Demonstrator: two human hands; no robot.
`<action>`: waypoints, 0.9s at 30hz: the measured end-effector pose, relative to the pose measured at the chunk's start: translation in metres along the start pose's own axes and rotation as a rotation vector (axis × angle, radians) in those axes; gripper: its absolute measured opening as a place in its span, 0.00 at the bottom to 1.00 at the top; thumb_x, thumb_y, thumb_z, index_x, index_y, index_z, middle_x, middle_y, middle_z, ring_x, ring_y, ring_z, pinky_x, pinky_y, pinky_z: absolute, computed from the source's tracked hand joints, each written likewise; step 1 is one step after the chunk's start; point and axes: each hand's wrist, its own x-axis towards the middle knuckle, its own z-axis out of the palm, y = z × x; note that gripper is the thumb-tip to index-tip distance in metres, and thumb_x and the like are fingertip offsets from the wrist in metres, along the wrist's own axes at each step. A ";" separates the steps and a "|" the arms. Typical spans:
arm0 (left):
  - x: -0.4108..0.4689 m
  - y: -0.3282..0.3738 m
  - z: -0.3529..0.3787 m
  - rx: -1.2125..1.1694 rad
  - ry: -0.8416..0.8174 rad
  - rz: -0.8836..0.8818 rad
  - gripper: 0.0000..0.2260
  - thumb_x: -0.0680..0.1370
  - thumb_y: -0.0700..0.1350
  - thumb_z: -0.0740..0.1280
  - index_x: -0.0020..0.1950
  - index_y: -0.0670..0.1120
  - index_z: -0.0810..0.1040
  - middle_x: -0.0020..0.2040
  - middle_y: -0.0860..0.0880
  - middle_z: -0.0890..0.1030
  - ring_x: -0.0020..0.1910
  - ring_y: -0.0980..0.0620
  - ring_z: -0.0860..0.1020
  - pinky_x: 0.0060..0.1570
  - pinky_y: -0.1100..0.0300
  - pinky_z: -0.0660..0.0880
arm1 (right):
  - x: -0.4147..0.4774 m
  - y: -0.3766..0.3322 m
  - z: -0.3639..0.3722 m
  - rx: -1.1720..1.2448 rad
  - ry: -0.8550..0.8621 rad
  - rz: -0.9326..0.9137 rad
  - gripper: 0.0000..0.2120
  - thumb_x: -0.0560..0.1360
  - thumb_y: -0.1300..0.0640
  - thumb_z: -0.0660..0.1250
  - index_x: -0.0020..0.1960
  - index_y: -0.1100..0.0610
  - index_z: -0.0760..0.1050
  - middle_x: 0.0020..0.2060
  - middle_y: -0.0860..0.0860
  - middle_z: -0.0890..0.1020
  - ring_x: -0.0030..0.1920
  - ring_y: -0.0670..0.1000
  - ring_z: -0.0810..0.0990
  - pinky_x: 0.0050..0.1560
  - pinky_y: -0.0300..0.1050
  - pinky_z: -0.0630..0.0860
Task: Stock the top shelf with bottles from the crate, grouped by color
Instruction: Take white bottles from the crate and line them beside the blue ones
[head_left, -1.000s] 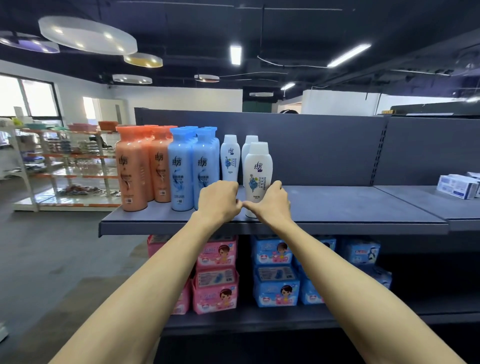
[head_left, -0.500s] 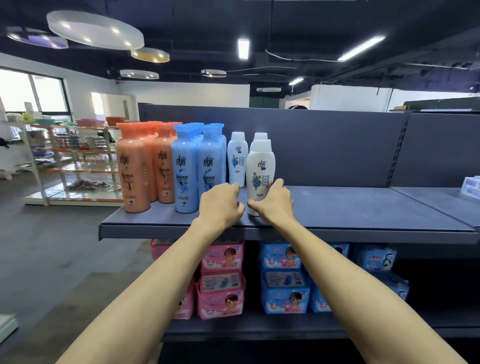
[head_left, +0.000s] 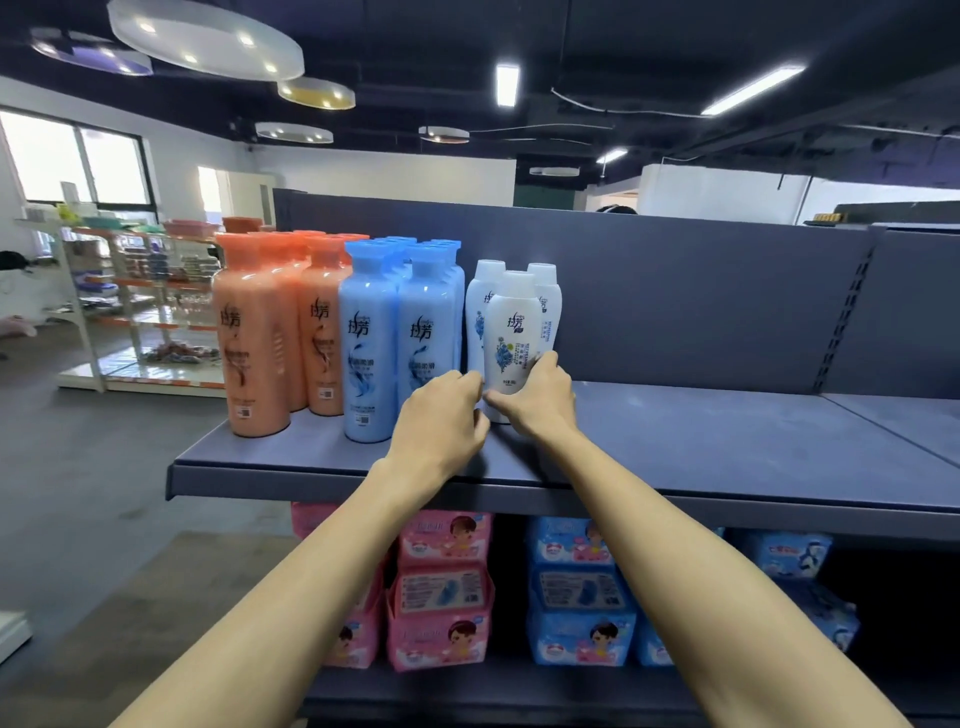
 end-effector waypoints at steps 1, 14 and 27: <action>0.001 -0.002 0.001 -0.008 0.008 -0.002 0.05 0.75 0.44 0.62 0.47 0.43 0.72 0.43 0.47 0.76 0.44 0.44 0.74 0.39 0.54 0.68 | 0.004 0.000 0.003 0.001 -0.002 -0.002 0.29 0.65 0.47 0.78 0.53 0.58 0.64 0.55 0.55 0.77 0.54 0.59 0.77 0.46 0.47 0.71; 0.001 -0.002 0.006 -0.009 0.054 0.029 0.06 0.75 0.45 0.63 0.43 0.50 0.65 0.38 0.50 0.72 0.42 0.44 0.75 0.38 0.53 0.69 | 0.051 -0.002 0.031 0.006 -0.034 0.031 0.30 0.65 0.48 0.77 0.55 0.59 0.63 0.55 0.58 0.76 0.55 0.62 0.77 0.51 0.52 0.76; -0.001 -0.006 0.008 0.000 0.082 0.037 0.03 0.76 0.46 0.63 0.44 0.48 0.71 0.40 0.50 0.75 0.41 0.45 0.76 0.36 0.54 0.68 | 0.072 -0.003 0.053 0.001 0.007 0.026 0.31 0.66 0.48 0.78 0.56 0.60 0.64 0.56 0.59 0.77 0.57 0.61 0.77 0.48 0.48 0.70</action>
